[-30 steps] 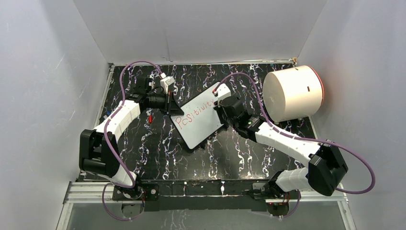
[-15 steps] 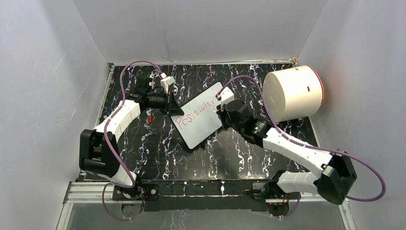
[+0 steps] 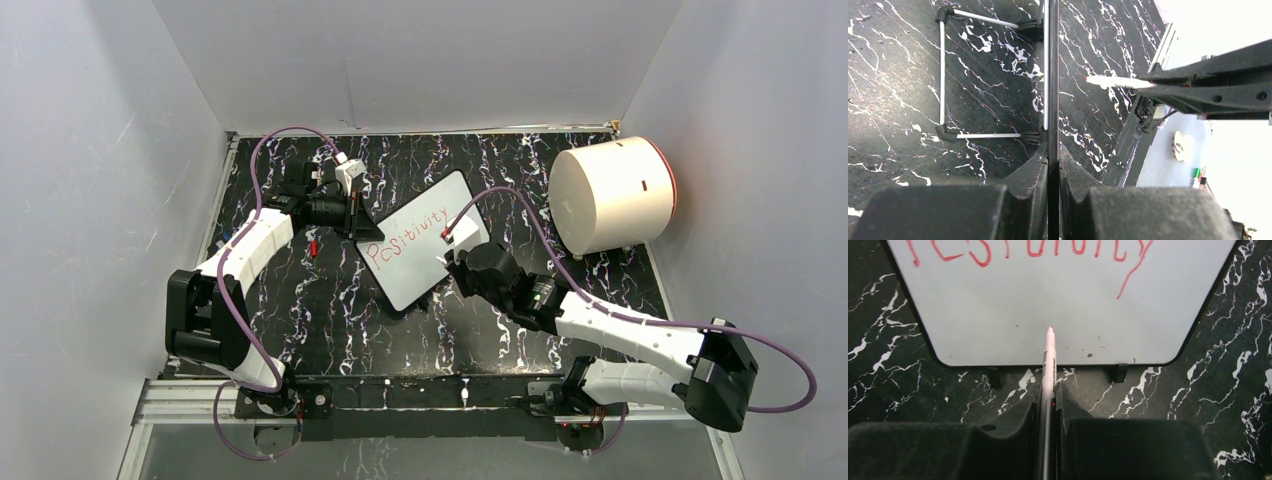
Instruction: Write a sentence on the whiteboard
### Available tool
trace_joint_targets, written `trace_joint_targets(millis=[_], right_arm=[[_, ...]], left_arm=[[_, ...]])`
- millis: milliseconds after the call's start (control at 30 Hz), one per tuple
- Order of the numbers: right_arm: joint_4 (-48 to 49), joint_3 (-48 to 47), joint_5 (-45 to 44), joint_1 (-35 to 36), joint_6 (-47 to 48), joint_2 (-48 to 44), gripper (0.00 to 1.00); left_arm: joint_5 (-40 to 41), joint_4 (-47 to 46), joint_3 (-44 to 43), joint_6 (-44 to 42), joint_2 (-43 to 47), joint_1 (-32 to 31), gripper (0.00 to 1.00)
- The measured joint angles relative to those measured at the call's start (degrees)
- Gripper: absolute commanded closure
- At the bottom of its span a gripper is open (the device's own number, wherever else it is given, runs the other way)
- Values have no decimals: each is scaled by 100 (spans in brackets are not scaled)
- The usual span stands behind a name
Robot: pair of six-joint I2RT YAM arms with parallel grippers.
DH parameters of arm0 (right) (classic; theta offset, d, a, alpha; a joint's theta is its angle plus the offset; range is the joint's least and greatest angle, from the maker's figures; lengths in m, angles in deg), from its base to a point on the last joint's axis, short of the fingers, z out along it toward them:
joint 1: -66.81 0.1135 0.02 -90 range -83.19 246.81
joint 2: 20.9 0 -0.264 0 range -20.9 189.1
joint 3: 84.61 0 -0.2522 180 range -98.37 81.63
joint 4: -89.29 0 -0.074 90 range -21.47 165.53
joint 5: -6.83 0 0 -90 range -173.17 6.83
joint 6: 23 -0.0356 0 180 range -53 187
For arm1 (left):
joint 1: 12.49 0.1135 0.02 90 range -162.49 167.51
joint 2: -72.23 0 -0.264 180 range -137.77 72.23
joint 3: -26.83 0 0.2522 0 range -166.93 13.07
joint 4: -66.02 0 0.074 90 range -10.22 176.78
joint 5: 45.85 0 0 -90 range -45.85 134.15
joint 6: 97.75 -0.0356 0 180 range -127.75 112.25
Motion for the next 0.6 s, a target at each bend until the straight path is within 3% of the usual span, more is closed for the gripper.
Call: trace_joint_targets(millis=[300,600], right_arm=[[352,166,-544,522,131,-72,100],[398,146,-761,-20,341,-280,100]], left_arm=[[2,0,-2,0,-2,0,100],[-20,0,-11,0,-26,0,100]])
